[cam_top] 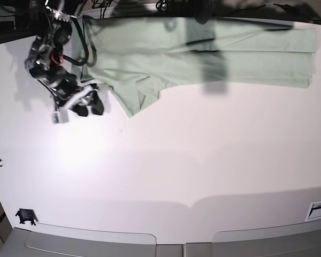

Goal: Fold the T-shirt properly
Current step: 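Pull the held shirt edge with both grippers toward the robot, folding it over, then lay the folded edge down and open both grippers, raising them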

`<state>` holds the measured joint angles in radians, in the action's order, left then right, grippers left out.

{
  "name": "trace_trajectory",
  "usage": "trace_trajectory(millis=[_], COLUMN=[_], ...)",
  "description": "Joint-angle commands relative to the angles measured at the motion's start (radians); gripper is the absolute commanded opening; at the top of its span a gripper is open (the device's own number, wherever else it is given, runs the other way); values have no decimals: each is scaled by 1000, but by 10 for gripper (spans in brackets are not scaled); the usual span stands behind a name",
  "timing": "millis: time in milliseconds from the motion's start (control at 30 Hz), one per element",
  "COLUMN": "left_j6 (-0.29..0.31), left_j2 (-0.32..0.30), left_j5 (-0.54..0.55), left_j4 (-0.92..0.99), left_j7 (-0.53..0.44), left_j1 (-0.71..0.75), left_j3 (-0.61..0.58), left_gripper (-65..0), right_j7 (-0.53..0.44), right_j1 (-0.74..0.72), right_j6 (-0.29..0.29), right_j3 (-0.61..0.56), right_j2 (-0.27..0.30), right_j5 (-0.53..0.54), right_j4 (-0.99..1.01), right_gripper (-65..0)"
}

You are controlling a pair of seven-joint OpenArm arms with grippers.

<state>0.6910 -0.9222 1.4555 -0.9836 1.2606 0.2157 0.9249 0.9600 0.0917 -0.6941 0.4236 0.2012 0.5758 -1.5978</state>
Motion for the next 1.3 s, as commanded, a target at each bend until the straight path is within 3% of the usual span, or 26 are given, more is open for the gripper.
trace_trajectory(millis=[0, 167, 267, 367, 500, 867, 1067, 1167, 1267], left_j6=[7, 7, 7, 7, 7, 7, 7, 7, 7], left_j2=[-35, -25, -23, -23, -23, -23, -23, -23, -23], left_j5=[28, 28, 28, 28, 28, 28, 28, 28, 28], left_j4=[-13, -13, -13, -13, -13, -13, -13, -13, -13], left_j7=[-12, -9, 3, 3, 3, 3, 3, 3, 3], left_j1=[-5, -2, -2, -2, -2, -2, -2, -2, -2], left_j3=[10, 10, 10, 10, 10, 10, 10, 10, 10], left_gripper=[-507, -507, -507, -507, -507, -507, -507, -507, -507], right_j7=[-27, -24, -15, -11, 11, 35, 54, 54, 54], right_j1=[-33, -125, -165, -179, -179, -174, -171, -172, -172], right_j6=[-4, -4, -4, 59, 76, 77, 76, 77, 77], right_j3=[-20, -145, -204, -245, -255, -260, -328, -348, -341], right_j2=[12, 12, 12, 12, 9, 1, -13, -13, -13], right_j5=[12, -6, -77, -154, -184, -172, -154, -154, -154], right_j4=[18, 171, 220, 227, 228, 232, 232, 232, 232], right_gripper=[-324, -324, -324, -324, -325, -325, -330, -436, -599])
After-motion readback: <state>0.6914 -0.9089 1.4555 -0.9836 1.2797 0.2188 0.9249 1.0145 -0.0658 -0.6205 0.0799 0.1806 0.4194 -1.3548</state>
